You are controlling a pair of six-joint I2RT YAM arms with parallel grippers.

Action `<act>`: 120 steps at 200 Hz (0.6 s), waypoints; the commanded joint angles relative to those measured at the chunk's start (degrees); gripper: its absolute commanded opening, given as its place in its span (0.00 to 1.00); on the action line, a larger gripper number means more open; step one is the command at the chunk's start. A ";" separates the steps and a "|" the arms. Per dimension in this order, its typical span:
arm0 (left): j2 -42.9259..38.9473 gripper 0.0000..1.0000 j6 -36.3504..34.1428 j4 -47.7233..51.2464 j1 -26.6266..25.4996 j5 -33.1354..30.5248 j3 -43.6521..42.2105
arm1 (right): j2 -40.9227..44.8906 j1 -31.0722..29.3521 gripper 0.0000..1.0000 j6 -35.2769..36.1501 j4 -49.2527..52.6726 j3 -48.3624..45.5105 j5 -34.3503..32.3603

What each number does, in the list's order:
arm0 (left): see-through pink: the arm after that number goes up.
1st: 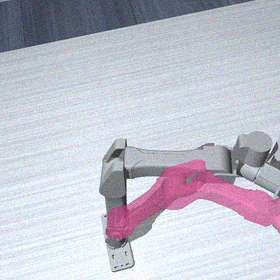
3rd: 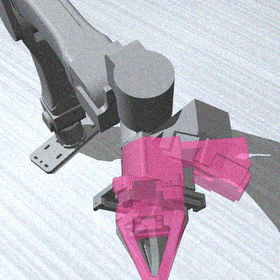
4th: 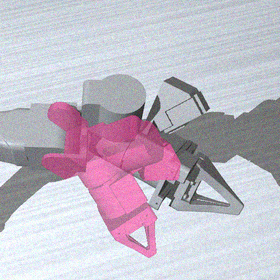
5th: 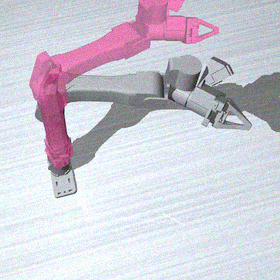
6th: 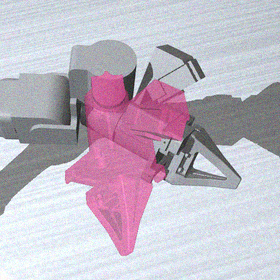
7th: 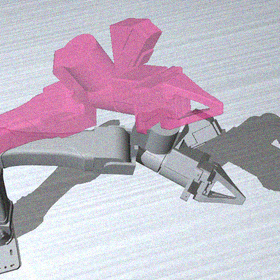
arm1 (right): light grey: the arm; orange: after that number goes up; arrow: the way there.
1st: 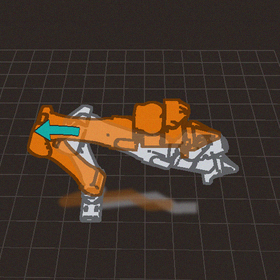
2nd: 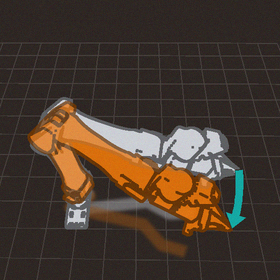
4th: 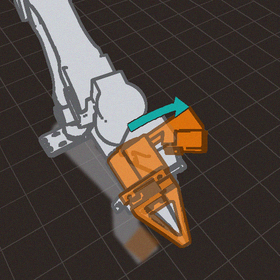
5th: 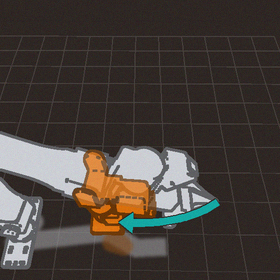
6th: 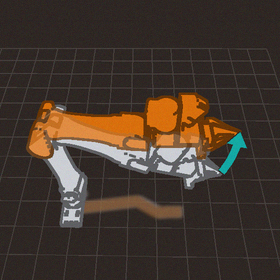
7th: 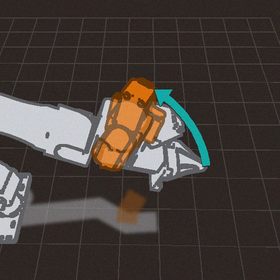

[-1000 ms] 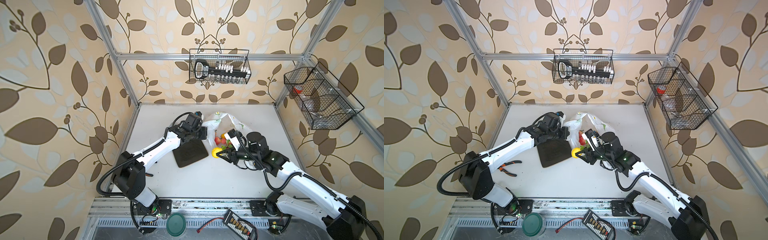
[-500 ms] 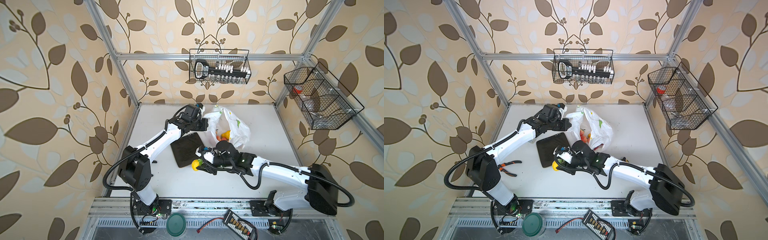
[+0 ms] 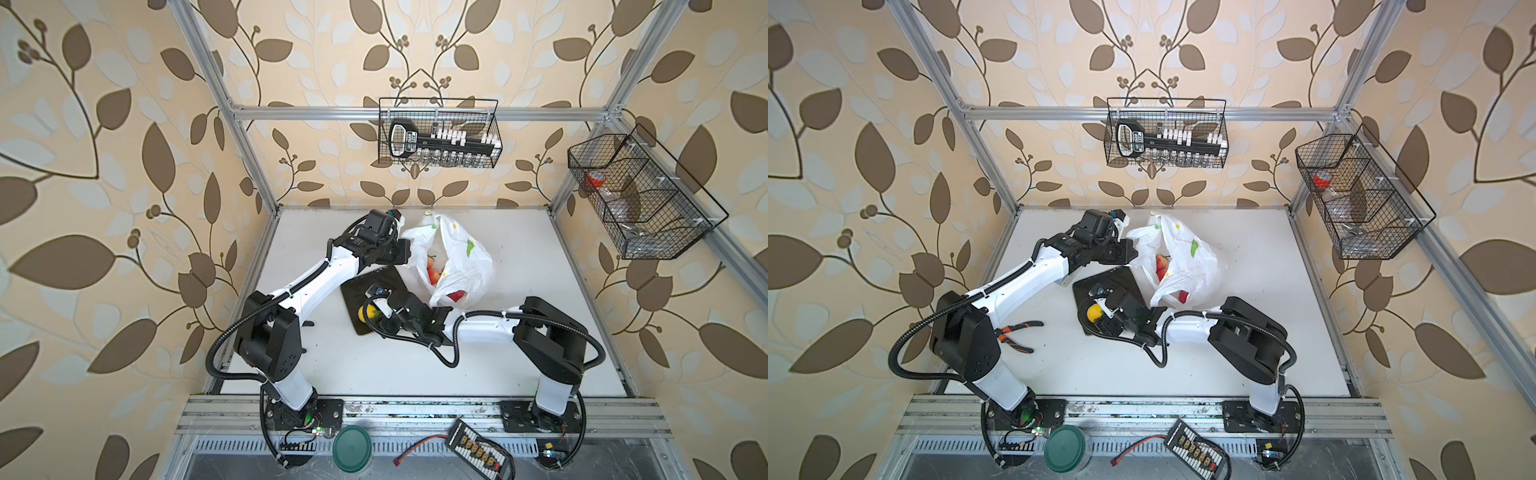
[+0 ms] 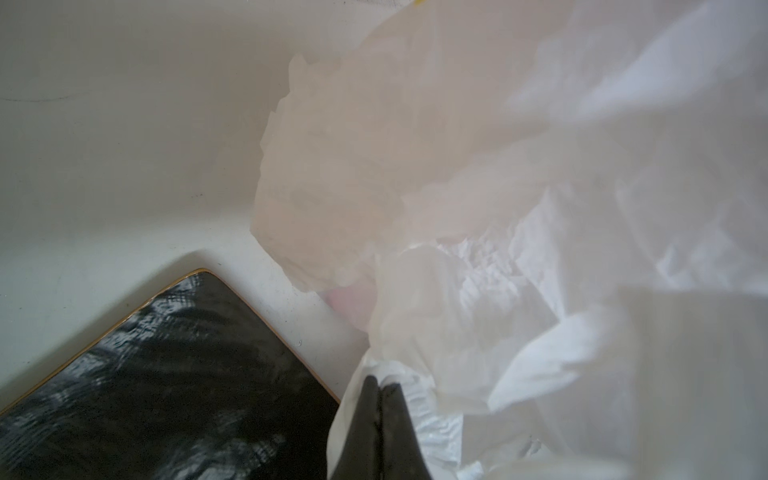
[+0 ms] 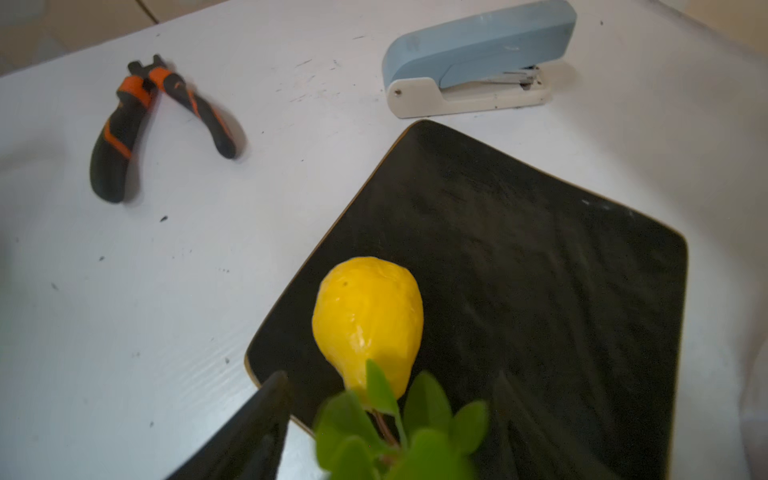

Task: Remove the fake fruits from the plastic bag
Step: 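Lift the yellow lemon out and lower it onto the black pad, then open the right gripper and move it back over the bag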

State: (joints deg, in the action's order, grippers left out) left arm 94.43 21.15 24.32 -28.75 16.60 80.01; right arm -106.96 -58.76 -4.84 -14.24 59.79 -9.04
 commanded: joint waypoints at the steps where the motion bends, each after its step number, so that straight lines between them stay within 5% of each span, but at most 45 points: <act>1: -3.19 0.00 -1.00 -0.05 0.80 1.09 -0.08 | -0.28 -0.20 0.99 -1.30 -2.64 1.69 -2.71; 65: -2.95 0.00 -0.80 -0.61 0.91 1.45 -0.12 | 13.06 -0.21 0.99 0.87 -0.54 -4.42 3.96; 95: -2.88 0.00 -0.26 -1.83 0.91 3.30 -0.85 | 25.47 -0.17 0.90 2.60 2.53 -9.94 11.25; 120: -2.91 0.00 0.69 -2.48 0.89 5.94 -1.40 | 35.00 -0.12 0.79 1.26 10.63 -10.78 7.08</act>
State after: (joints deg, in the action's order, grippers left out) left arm 94.13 21.26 23.77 -28.38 18.70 79.31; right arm -78.54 -58.76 -3.40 -11.49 50.15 -1.61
